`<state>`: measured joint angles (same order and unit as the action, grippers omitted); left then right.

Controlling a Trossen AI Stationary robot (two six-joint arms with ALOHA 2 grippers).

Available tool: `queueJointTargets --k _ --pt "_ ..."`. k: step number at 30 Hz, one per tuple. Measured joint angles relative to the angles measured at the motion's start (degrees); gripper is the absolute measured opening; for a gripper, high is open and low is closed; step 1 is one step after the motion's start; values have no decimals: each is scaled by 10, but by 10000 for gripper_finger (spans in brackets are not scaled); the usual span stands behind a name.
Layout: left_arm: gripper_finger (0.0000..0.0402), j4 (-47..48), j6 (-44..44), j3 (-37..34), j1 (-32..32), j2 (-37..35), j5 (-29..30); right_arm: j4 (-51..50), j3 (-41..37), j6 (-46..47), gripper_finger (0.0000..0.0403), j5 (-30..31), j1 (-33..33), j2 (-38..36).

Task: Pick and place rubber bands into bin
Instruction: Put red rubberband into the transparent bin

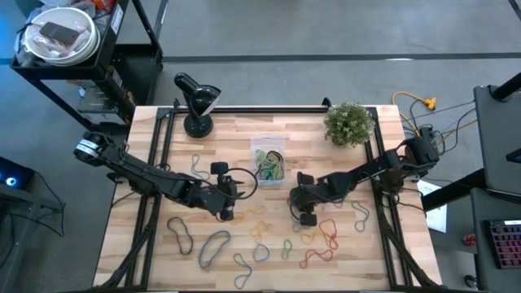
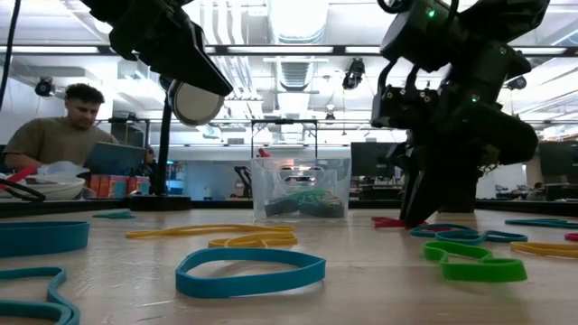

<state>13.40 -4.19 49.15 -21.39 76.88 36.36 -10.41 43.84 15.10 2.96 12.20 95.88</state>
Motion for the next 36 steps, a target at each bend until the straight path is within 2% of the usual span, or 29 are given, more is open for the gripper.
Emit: queueJointTargets --k 8,14,20,24,36 --pt "130 0 0 0 0 0 0 0 -1 4 65 -5 0 0" --pt "130 0 0 0 0 0 2 1 -1 -21 18 -26 0 0" --pt "130 0 0 0 0 0 3 9 0 -60 9 -28 10 0" --pt "130 0 0 0 0 0 3 25 12 -103 8 4 26 0" --pt "130 1 0 0 0 0 4 17 83 -213 8 167 75 -2"
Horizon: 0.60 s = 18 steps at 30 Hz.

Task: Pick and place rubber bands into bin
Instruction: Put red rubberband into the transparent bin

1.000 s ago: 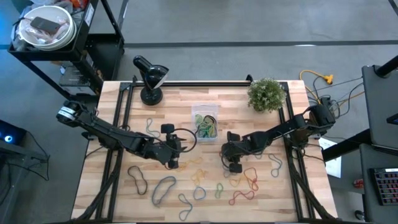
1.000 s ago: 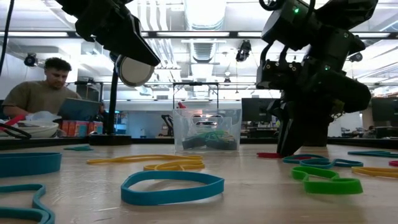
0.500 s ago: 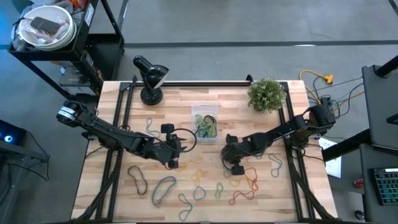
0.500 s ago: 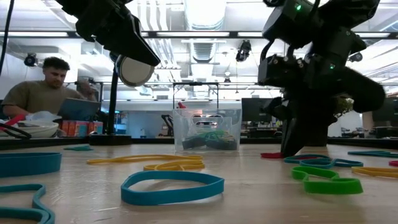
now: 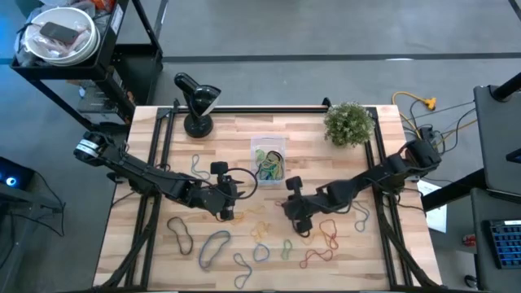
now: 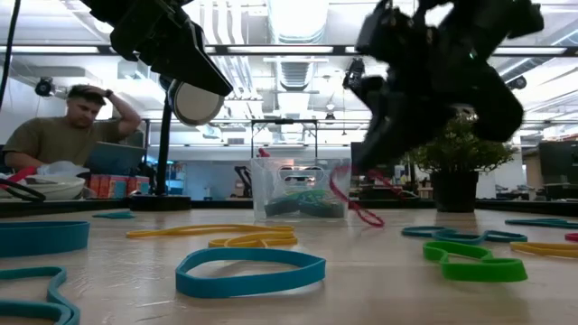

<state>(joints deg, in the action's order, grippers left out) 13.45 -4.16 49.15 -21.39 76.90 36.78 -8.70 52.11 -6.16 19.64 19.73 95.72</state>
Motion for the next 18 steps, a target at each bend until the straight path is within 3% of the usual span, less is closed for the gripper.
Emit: queueJointTargets --k 18 --pt "130 0 0 0 0 0 0 -3 62 -147 8 311 20 -1"
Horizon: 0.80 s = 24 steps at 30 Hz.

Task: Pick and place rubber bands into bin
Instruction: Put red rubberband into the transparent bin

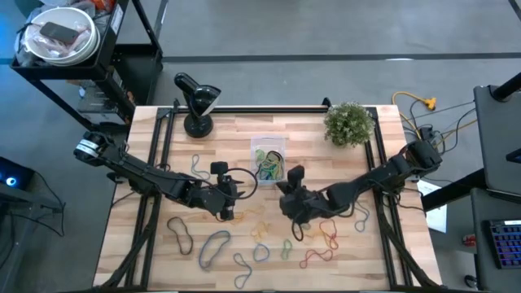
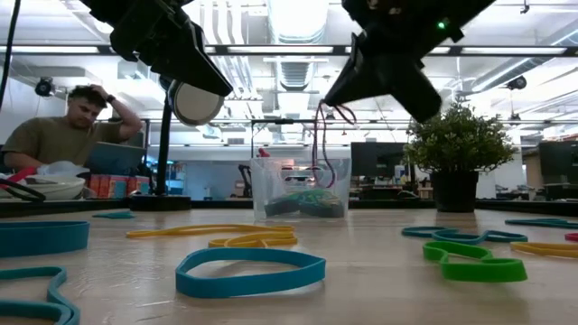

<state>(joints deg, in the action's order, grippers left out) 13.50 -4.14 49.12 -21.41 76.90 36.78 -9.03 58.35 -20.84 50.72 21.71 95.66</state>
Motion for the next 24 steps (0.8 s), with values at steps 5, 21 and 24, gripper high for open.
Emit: queueJointTargets --k 5,21,24 --pt "130 0 0 0 0 0 0 14 6 -26 8 21 -28 0" --pt "130 1 0 0 0 0 0 22 3 -28 8 15 -149 0" --pt "130 1 0 0 0 0 0 24 3 -28 8 -2 -165 0"
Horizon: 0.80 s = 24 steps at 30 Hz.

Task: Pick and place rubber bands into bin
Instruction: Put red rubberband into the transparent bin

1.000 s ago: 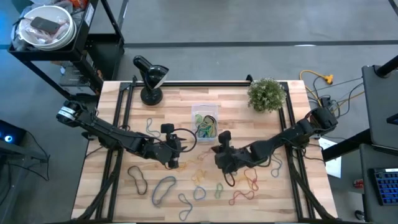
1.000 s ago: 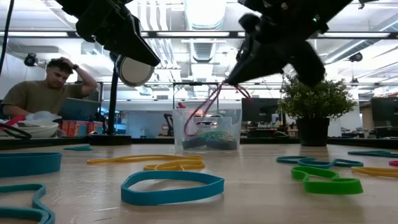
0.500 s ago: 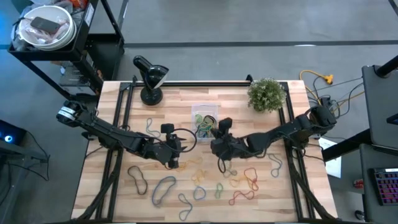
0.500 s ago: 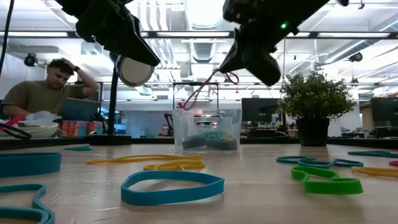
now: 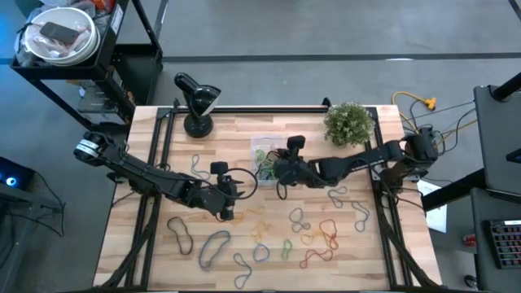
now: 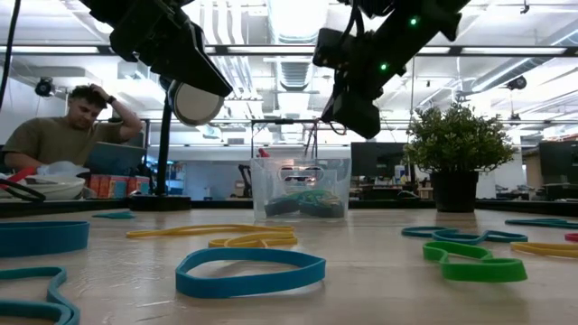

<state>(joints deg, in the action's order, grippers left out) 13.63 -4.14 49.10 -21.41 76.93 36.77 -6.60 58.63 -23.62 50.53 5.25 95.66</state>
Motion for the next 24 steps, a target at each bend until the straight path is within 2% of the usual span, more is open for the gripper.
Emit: queueJointTargets --k 6,16,24 --pt "130 8 0 0 0 0 0 31 -3 -8 8 -57 -16 0" --pt "130 9 0 0 0 0 0 40 -4 -19 9 -78 -19 0" --pt "130 9 -1 0 0 0 0 40 -4 -19 12 -128 -26 0"
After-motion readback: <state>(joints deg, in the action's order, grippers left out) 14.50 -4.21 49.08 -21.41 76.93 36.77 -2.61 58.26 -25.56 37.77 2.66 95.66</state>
